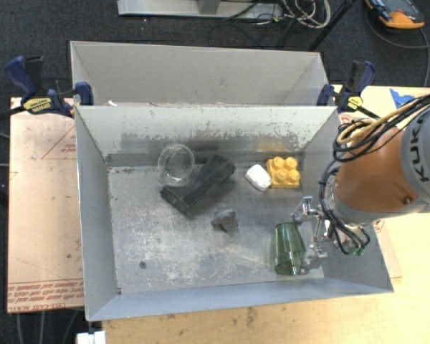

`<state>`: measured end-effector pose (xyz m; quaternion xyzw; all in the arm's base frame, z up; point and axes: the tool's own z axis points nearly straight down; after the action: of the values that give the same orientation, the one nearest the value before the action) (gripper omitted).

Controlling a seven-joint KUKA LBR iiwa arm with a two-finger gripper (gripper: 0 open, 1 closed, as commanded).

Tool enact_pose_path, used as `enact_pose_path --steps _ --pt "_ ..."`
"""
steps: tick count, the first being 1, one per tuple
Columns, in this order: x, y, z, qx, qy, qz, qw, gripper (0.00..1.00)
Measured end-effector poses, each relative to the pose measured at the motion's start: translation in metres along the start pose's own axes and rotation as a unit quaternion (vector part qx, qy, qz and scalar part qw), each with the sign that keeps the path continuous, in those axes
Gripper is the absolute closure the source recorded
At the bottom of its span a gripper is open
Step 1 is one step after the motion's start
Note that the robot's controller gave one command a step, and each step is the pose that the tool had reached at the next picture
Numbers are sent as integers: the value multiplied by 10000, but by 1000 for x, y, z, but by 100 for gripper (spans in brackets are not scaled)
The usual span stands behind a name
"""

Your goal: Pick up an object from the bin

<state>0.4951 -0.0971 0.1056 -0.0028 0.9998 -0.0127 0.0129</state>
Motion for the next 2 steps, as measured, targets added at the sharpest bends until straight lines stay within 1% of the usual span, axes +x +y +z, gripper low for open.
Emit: enact_pose_path --steps 2 --pt "-1 1 0 -6 -19 0 10000 0"
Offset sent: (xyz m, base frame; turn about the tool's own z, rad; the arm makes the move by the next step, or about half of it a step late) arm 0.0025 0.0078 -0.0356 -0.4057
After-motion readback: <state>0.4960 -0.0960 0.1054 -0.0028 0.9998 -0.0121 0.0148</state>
